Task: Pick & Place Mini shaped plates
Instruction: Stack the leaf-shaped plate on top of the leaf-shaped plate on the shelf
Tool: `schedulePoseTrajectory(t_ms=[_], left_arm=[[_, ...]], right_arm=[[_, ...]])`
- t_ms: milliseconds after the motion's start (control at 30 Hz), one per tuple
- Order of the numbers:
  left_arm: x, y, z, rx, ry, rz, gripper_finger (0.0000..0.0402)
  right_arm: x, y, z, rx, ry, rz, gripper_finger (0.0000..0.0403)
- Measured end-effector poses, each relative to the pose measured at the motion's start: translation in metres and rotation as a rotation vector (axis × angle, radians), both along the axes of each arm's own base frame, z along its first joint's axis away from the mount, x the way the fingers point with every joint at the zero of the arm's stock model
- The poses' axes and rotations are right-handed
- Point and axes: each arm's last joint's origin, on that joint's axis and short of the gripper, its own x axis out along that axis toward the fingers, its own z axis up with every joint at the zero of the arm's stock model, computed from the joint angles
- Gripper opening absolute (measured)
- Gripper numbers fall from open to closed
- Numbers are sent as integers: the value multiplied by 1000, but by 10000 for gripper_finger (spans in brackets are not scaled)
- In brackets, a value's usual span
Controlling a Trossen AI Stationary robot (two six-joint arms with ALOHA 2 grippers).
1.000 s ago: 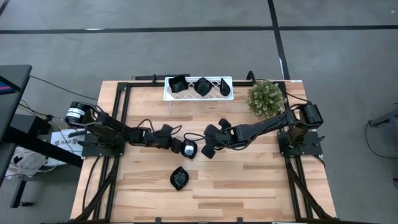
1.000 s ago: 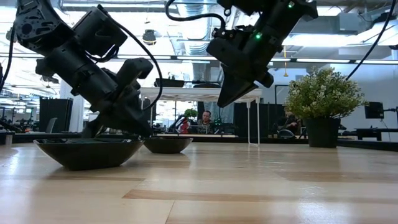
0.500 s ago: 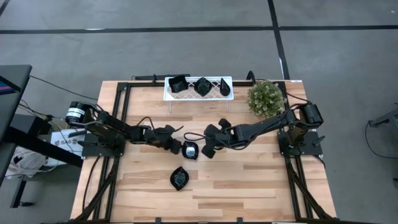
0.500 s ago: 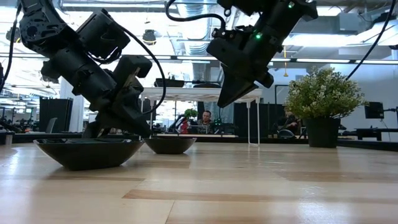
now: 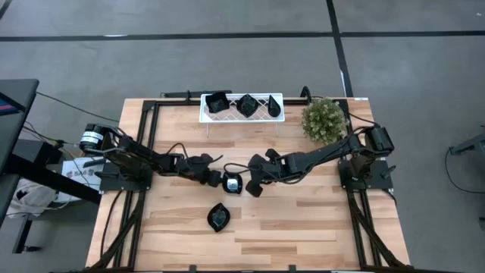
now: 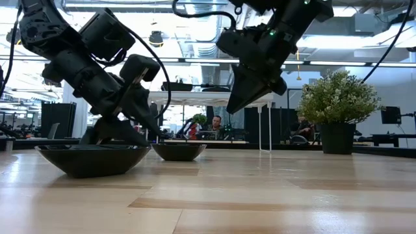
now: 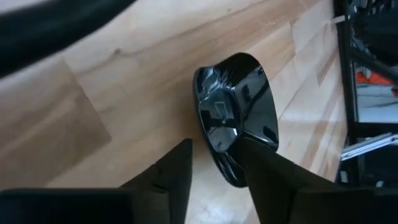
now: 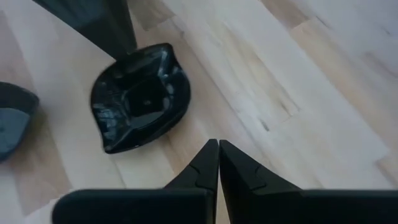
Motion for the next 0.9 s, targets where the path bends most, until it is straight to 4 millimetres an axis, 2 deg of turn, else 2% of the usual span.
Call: schedulePoseTrajectory(t_ms=[300, 467, 733, 900], left_arm=[[1, -2, 1, -14, -5, 33, 180], [7, 1, 3, -6, -26, 54, 178], [21, -2, -15, -65, 34, 35, 168], [29, -3, -16, -59, 29, 18, 167]], right_arm=[[1, 5, 1, 9, -25, 6, 8], [1, 4, 2, 8, -29, 3, 8], [2, 4, 2, 8, -32, 2, 8], [2, 4, 2, 5, -31, 5, 8]])
